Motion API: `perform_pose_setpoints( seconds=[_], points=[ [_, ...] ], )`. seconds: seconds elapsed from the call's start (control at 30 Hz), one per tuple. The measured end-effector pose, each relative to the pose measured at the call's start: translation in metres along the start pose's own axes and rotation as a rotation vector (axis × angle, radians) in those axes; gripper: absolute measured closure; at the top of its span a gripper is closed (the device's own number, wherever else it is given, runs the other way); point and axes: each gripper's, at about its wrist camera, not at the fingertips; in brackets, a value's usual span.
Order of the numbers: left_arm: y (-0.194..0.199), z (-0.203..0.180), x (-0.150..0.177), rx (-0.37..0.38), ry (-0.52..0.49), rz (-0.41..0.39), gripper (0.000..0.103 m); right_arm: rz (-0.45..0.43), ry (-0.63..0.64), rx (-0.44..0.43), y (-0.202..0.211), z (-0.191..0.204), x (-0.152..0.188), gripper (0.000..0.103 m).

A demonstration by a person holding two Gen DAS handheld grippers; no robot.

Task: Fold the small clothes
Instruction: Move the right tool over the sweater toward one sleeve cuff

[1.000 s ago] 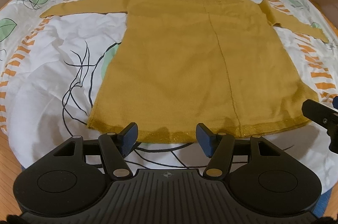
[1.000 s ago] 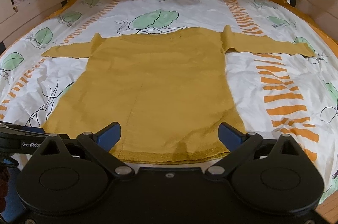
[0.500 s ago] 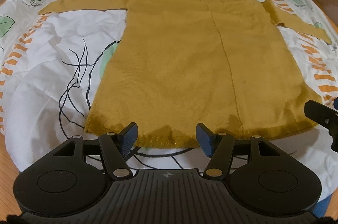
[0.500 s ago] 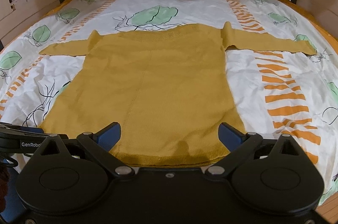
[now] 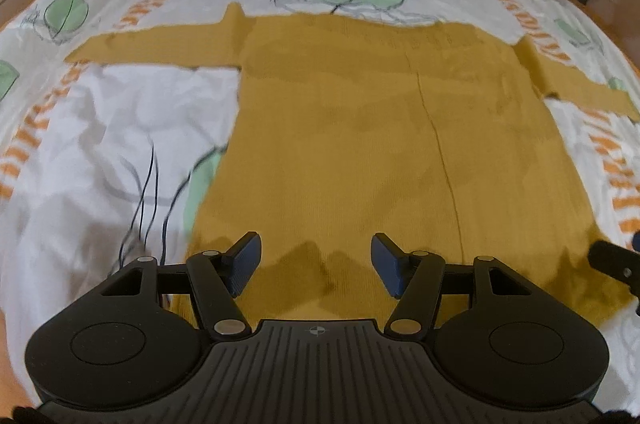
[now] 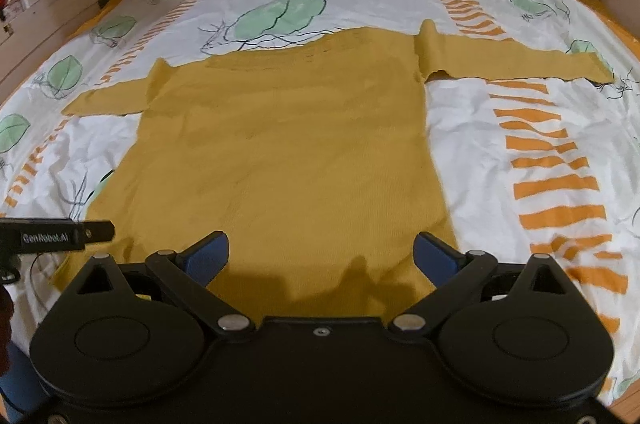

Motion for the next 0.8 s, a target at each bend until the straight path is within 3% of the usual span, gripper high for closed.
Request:
perform_pose_setpoints(
  seconds=[0.23, 0.47, 0.67, 0.8],
  points=[
    [-0.033, -0.011, -0.037, 0.02, -0.019, -0.108, 0.044, -0.014, -0.061, -0.001, -0.025, -0.035, -0.022, 0.004],
    [-0.089, -0.024, -0.067, -0.045, -0.039, -0.2, 0.044, -0.054, -0.076, 0.039, -0.059, -0.06, -0.053, 0.005],
    [-0.122, -0.033, -0.084, -0.004, -0.039, -0.232, 0.044, -0.084, -0.045, 0.016, -0.096, -0.055, -0.079, 0.013],
    [-0.143, -0.037, -0.092, -0.002, -0.012, -0.207, 0.044, -0.106, 0.008, 0.022, -0.118, -0.04, -0.092, 0.019]
  ],
)
Point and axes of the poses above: each gripper's, at about its wrist camera, not at the fingertips, and y roughly against the way its jaws point, z to its left, x to its underside, and after that the axes turned 10 degrees about y, right-handed
